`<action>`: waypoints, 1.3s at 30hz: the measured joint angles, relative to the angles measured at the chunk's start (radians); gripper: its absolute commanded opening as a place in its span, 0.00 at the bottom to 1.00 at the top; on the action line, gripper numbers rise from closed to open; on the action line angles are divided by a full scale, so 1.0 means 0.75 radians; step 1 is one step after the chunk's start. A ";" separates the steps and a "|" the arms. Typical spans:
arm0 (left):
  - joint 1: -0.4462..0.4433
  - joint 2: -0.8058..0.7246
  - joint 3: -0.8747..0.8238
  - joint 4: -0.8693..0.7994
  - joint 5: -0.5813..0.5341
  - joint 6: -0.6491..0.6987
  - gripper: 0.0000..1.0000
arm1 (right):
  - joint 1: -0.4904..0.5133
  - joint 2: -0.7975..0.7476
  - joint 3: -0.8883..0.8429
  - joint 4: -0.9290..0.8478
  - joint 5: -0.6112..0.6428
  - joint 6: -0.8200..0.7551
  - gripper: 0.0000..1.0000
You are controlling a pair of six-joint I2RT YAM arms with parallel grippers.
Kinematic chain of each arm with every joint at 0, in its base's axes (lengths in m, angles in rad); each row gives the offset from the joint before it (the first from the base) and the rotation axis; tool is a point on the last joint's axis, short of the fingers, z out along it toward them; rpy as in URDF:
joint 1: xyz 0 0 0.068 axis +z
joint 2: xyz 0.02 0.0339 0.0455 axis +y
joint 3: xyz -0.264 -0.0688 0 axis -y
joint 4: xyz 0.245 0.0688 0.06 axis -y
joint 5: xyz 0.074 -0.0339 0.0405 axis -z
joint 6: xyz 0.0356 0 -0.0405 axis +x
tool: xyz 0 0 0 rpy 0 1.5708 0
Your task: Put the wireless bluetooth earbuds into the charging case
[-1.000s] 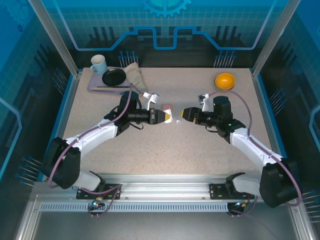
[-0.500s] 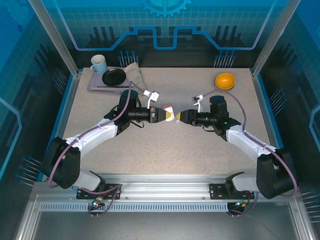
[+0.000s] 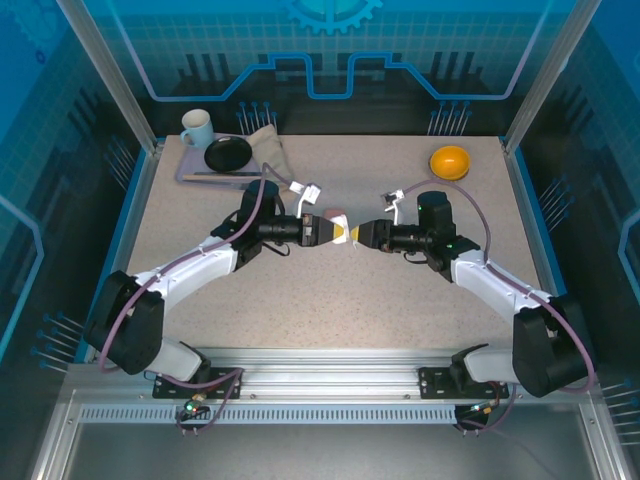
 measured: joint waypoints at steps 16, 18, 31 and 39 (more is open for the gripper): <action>-0.015 0.025 0.046 0.000 -0.001 0.000 0.13 | 0.024 0.034 0.066 0.001 -0.009 0.000 0.28; -0.016 0.025 0.047 0.000 -0.001 0.000 0.13 | 0.024 0.043 0.073 0.001 -0.009 0.001 0.24; -0.016 0.025 0.056 0.001 -0.009 -0.029 0.47 | 0.031 0.055 0.092 -0.026 -0.008 -0.045 0.00; -0.024 0.025 0.072 -0.028 -0.012 0.001 0.73 | 0.030 0.056 0.191 -0.191 0.010 -0.143 0.00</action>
